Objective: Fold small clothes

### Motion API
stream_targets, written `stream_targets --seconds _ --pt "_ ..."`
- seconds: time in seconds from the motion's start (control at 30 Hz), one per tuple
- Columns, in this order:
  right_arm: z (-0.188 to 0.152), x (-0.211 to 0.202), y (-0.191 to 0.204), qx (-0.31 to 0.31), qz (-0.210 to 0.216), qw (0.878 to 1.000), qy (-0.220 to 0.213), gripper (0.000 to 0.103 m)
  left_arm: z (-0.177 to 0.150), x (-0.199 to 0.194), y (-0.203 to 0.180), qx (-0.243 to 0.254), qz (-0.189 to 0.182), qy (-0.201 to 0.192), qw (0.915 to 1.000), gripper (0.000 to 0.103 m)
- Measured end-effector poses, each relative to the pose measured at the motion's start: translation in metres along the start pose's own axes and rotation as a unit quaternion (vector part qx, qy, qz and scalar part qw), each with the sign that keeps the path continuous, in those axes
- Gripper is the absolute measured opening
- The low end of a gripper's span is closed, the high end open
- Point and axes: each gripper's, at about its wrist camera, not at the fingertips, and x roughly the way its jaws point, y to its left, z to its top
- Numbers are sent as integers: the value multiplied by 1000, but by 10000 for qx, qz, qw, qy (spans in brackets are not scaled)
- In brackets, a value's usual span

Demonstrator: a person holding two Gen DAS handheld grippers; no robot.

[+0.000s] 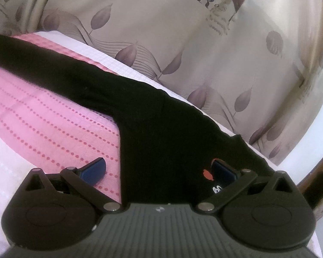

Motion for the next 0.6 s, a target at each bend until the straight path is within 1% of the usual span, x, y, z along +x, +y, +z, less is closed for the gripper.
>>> stream_targets --seconds 0.17,0.3,0.5,0.6 --pt "-57 53 59 -64 635 9963 569 13 1 -1 3 -76 -58 -17 10000 103" --pt "-116 91 98 -50 933 9897 1086 13 1 -1 3 -94 -74 -20 9999 103" --pt "-204 133 128 29 1102 9779 1776 12 2 -1 3 -138 -89 -33 9999 103" --pt "-237 139 135 -58 1118 9723 2051 12 2 0 3 -155 -97 -35 9998 103"
